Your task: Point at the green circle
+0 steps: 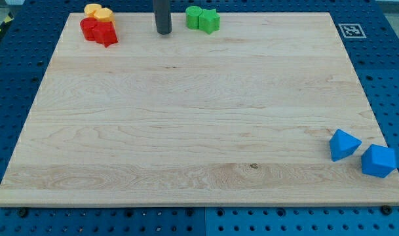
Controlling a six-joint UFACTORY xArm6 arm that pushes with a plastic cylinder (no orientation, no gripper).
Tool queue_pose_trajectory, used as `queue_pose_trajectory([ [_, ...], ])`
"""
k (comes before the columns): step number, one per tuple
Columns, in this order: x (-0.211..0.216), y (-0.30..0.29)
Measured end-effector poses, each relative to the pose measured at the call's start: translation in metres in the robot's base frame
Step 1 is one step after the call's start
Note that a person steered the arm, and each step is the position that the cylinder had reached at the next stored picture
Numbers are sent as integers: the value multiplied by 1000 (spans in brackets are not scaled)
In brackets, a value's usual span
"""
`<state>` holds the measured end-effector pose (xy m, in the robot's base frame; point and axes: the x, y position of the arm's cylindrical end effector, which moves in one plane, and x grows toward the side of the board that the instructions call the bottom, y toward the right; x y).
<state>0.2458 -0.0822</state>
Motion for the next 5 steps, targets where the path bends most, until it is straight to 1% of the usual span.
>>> queue_pose_trajectory([
  [1,-12,0],
  [3,-53,0],
  [4,-54,16],
  [5,-52,48],
])
